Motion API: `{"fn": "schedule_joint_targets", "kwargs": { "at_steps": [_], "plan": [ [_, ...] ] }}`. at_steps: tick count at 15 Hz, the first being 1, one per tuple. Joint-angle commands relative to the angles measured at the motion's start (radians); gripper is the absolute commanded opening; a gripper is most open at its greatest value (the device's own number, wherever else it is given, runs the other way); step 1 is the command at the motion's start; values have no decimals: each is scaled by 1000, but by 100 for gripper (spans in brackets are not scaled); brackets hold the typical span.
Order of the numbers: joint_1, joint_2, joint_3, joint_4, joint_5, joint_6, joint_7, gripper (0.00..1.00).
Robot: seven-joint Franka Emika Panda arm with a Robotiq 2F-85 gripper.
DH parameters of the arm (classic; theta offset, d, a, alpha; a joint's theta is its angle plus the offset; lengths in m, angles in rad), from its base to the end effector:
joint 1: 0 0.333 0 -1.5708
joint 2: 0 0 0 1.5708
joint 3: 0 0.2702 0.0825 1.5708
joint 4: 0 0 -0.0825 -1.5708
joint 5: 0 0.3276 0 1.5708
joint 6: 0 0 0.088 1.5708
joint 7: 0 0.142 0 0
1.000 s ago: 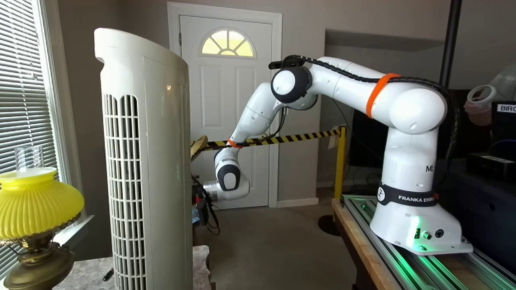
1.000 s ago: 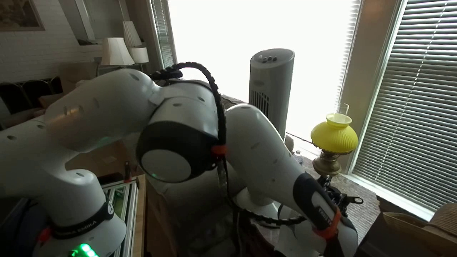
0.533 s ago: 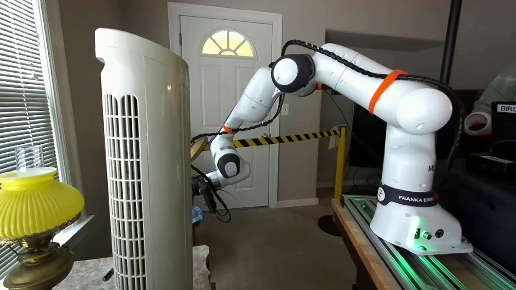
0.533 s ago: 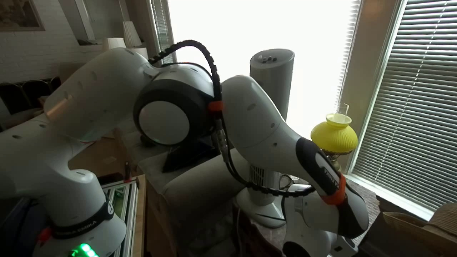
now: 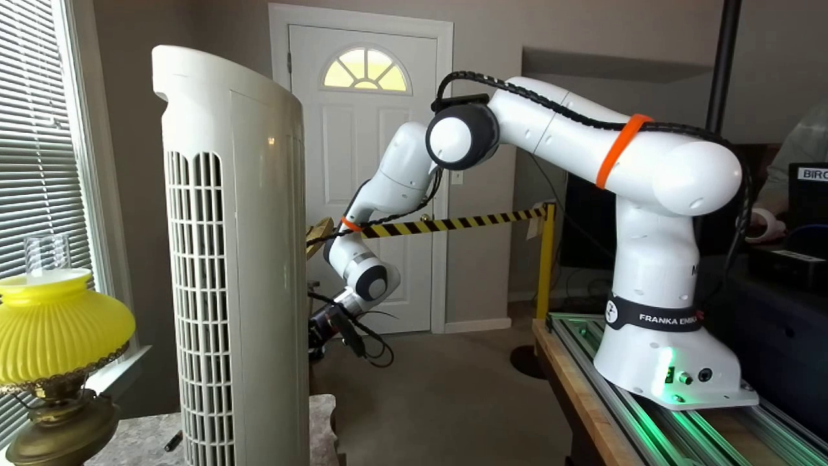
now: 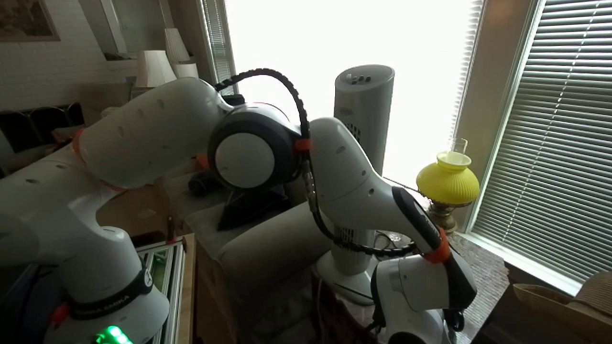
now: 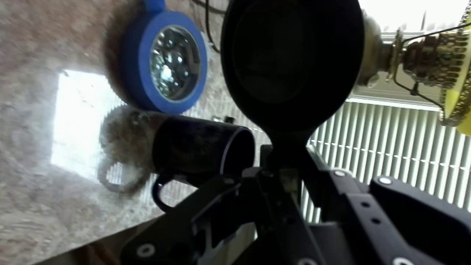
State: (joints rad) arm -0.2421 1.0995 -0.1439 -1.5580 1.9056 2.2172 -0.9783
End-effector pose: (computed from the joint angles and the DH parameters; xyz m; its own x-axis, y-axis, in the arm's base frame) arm 0.5716 -0.1664 -0.0001 0.5853 -0.8108 -0.0019 -0.4079 -0.2924 -0.8650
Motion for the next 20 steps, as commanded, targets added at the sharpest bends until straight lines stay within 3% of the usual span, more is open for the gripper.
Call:
{"fn": "schedule_joint_targets", "kwargs": {
  "at_steps": [1, 7, 10, 14, 19, 20],
  "plan": [
    [20, 95, -46, 84, -144, 7, 242, 6],
    [16, 183, -72, 193, -343, 37, 535, 6],
    [32, 214, -77, 249, -439, 122, 658, 6],
    [44, 256, -71, 316, -609, 210, 832, 6],
    [34, 300, -52, 376, -810, 237, 998, 6],
    [31, 306, -50, 384, -847, 233, 1025, 19]
  ]
}}
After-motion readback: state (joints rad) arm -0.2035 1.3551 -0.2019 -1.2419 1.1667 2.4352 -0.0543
